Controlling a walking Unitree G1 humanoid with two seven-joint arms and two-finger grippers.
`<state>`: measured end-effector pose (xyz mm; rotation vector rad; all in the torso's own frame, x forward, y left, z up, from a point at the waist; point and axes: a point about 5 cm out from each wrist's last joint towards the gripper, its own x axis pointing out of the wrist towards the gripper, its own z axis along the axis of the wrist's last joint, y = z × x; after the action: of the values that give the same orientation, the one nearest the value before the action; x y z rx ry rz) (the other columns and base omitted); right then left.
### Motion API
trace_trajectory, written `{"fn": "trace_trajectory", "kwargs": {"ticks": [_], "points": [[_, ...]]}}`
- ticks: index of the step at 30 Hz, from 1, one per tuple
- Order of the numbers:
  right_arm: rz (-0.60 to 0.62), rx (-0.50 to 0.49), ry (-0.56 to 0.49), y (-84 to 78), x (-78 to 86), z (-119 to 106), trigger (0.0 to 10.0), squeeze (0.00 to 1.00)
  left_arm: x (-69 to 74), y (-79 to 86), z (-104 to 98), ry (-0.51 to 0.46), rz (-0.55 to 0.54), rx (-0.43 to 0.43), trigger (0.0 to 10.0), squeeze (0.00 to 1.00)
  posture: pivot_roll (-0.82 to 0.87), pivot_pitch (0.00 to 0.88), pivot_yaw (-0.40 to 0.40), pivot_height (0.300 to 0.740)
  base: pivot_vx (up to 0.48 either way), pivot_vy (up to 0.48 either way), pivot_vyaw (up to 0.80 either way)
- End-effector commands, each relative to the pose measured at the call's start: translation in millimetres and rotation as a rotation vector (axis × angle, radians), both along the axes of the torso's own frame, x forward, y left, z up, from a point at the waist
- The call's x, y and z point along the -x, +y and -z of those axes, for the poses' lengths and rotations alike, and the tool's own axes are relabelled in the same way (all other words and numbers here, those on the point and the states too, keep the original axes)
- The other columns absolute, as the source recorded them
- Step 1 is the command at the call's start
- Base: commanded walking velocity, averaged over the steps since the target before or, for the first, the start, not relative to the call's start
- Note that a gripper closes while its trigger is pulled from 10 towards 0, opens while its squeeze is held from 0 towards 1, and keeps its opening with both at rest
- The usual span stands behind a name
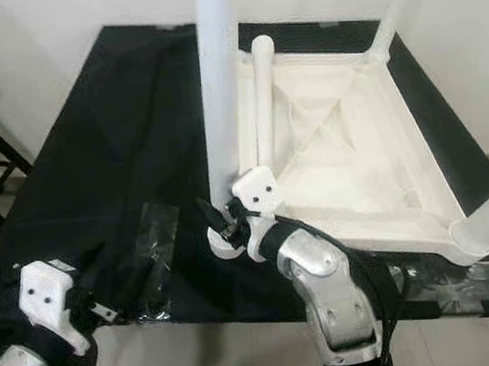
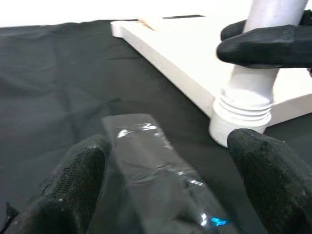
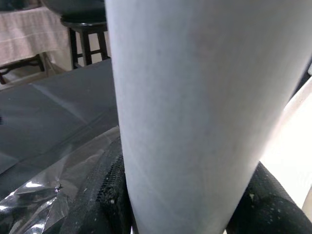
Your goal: Building children table
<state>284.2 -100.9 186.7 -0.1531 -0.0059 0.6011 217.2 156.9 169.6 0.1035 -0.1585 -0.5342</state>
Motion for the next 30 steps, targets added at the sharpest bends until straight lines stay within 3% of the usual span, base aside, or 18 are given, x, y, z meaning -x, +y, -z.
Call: {"fn": "trace_trajectory", "kwargs": {"ticks": [1,4,5,6,7,9,10,11,12,15,23,24,25,26,30], "points": [[0.085,0.083,0.187,-10.1,-5.7,31,10.0,0.0,2.0,-4.2,4,0.023,0.016,0.009,10.0,0.0,0.11,0.258,-0.089,0.74,0.0,0.0,0.0],[0.082,0.071,0.176,-9.7,-9.0,27,10.0,0.0,2.2,-4.3,4,0.024,0.015,0.008,10.0,0.0,0.11,0.258,-0.089,0.74,0.0,0.0,0.0],[0.069,0.032,0.159,-8.5,-13.0,20,10.0,1.0,2.0,-4.4,5,0.025,0.015,0.006,10.0,0.0,0.11,0.255,-0.091,0.74,0.0,0.0,0.0],[0.069,0.032,0.159,-8.5,-13.0,20,10.0,1.0,2.0,-4.4,5,0.025,0.015,0.006,10.0,0.0,0.11,0.255,-0.091,0.74,0.0,0.0,0.0],[-0.05,-0.065,0.081,-6.1,-25.1,-1,10.0,1.0,1.3,-4.8,5,0.025,0.014,0.0,10.0,0.0,0.11,0.248,-0.091,0.74,0.0,0.0,0.0],[-0.208,-0.1,-0.001,-6.1,-30.3,-19,10.0,1.0,0.7,-5.7,5,0.025,0.016,-0.001,10.0,0.0,0.11,0.242,-0.091,0.74,0.0,0.0,0.0],[-0.208,-0.1,-0.001,-6.1,-30.3,-19,10.0,1.0,0.7,-5.7,5,0.025,0.016,-0.001,10.0,0.0,0.11,0.242,-0.091,0.74,0.0,0.0,0.0],[-0.36,-0.115,-0.015,-6.7,-28.8,-27,10.0,0.78,-0.1,-7.4,5,0.021,0.02,0.006,10.0,0.0,0.11,0.239,-0.087,0.74,0.0,0.0,0.0],[-0.425,-0.083,-0.029,-7.7,-28.7,-28,10.0,0.0,-0.4,-8.8,4,0.02,0.025,0.011,10.0,0.0,0.11,0.238,-0.083,0.74,0.0,0.0,0.0],[-0.524,-0.005,-0.043,-9.6,-30.3,-29,10.0,0.0,-0.7,-12.6,4,0.022,0.039,0.015,10.0,0.0,0.12,0.236,-0.082,0.74,0.0,0.0,0.0],[-0.679,0.074,-0.034,-3.0,-48.1,-34,10.0,0.0,-2.6,-21.5,0,0.005,0.06,0.042,10.0,0.0,0.13,0.227,-0.083,0.74,0.0,0.0,0.0],[-0.707,0.061,-0.032,-0.5,-50.2,-37,4.9,0.0,-2.9,-22.2,0,0.004,0.062,0.04,10.0,0.0,0.13,0.225,-0.086,0.74,0.0,0.0,0.0],[-0.707,0.061,-0.032,-0.5,-50.2,-37,4.9,0.0,-2.9,-22.2,0,0.004,0.062,0.04,10.0,0.0,0.13,0.225,-0.086,0.74,0.0,0.0,0.0],[-0.73,0.043,-0.034,1.9,-53.6,-41,0.0,0.0,-3.5,-22.5,-1,0.001,0.062,0.04,10.0,0.0,0.13,0.226,-0.088,0.74,0.0,0.0,0.0],[-0.753,0.03,-0.031,2.9,-59.6,-42,0.0,0.0,-5.0,-22.4,-2,-0.007,0.06,0.038,10.0,0.0,0.12,0.227,-0.098,0.74,0.0,0.0,0.0]]}}
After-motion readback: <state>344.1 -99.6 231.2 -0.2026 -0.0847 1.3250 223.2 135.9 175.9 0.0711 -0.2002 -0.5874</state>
